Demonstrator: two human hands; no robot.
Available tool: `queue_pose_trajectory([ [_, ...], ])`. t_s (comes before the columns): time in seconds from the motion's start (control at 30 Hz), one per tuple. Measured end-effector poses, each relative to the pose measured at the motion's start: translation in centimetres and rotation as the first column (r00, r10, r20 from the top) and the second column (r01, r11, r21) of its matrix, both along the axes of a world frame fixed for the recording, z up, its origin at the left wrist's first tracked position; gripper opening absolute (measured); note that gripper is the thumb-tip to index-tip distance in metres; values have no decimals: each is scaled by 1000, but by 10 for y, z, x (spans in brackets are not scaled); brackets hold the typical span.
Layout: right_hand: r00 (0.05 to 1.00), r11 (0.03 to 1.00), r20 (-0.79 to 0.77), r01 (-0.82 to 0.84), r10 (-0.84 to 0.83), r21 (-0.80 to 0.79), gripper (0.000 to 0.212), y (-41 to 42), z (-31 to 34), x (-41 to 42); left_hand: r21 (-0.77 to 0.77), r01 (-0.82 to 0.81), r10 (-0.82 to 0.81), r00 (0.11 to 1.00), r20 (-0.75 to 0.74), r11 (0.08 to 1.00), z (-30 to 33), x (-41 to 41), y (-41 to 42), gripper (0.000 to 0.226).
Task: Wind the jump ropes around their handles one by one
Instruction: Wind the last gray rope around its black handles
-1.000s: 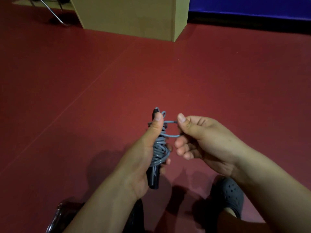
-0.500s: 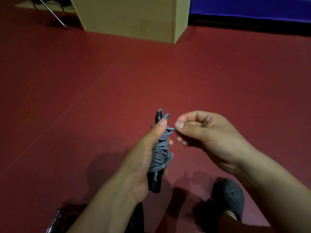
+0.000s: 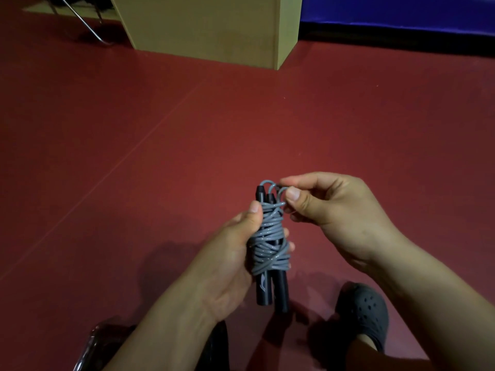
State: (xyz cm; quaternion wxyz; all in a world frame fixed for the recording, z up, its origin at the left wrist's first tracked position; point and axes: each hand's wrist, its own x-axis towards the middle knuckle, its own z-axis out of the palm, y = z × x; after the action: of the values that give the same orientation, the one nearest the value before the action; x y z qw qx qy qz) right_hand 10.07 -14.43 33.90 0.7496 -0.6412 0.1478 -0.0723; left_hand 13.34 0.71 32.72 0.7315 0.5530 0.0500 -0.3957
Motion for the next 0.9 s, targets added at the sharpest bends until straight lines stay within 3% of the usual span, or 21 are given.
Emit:
queue_pose_trajectory([
  [0.13, 999, 995, -16, -30, 28, -93, 18, 3, -3, -1, 53, -31, 34, 998, -60, 998, 1, 1, -1, 38],
  [0.27, 998, 983, -21, -59, 56, -176, 19, 8, -6, -2, 181, -46, 22, 991, 129, 982, -5, 1, -2, 36],
  [0.57, 993, 999, -108, -54, 52, -7, 13, 5, -7, -2, 239, -40, -24, 966, 259, 970, -3, 0, 0, 24],
  [0.8, 977, 985, -189, -67, 97, 160, 28, 3, -6, -3, 258, -52, -21, 962, 273, 965, -3, -3, -4, 26],
  [0.9, 978, 983, -185, -63, 95, 173, 20, 3, -5, -4, 264, -71, -12, 953, 302, 962, -3, -5, -5, 25],
])
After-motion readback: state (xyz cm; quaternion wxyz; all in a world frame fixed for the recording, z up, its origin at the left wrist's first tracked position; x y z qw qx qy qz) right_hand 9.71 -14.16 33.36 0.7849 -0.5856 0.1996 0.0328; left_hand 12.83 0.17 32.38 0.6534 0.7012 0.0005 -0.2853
